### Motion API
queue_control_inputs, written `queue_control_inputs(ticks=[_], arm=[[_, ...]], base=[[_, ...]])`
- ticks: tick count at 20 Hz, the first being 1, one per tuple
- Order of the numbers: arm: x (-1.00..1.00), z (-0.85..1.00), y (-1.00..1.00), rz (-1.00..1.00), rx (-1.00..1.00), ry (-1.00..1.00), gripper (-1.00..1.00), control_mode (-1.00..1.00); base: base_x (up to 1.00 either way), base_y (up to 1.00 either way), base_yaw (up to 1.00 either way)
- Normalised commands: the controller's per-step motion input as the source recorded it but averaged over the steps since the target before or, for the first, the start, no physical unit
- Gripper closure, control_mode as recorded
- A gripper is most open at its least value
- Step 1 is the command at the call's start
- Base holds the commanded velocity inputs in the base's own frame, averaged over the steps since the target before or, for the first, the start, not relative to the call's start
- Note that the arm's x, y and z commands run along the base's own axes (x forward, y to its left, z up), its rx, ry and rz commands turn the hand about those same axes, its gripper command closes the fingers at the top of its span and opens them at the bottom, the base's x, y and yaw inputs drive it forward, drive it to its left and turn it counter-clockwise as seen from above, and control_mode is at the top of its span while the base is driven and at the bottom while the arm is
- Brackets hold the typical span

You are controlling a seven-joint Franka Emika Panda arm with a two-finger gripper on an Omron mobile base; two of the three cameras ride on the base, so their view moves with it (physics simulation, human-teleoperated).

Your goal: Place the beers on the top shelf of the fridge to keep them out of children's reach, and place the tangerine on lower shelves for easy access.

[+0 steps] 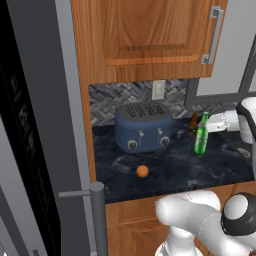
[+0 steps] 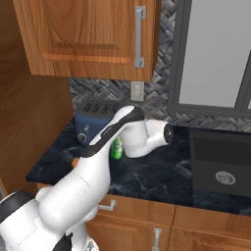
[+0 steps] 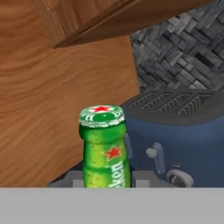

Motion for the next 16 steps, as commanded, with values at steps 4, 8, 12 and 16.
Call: queue_control_inputs(ticks=[4, 8, 12, 16], arm=[[-0.80, 0.80, 0.81, -0.14, -0.03, 0.00, 1.00, -1.00], [-0.59, 0.59, 0.79, -0.22, 0.00, 0.00, 1.00, -1.00], [-0.34, 0.28, 0.56, -0.24, -0.02, 0.00, 1.00, -1.00], [-0.20, 0.27, 0.24, -0.20, -0.06, 0.00, 1.00, -1.00]], base=[[0.00, 0.00, 0.00], [0.00, 0.00, 0.00], [0.00, 0.00, 0.00], [0.00, 0.00, 0.00]])
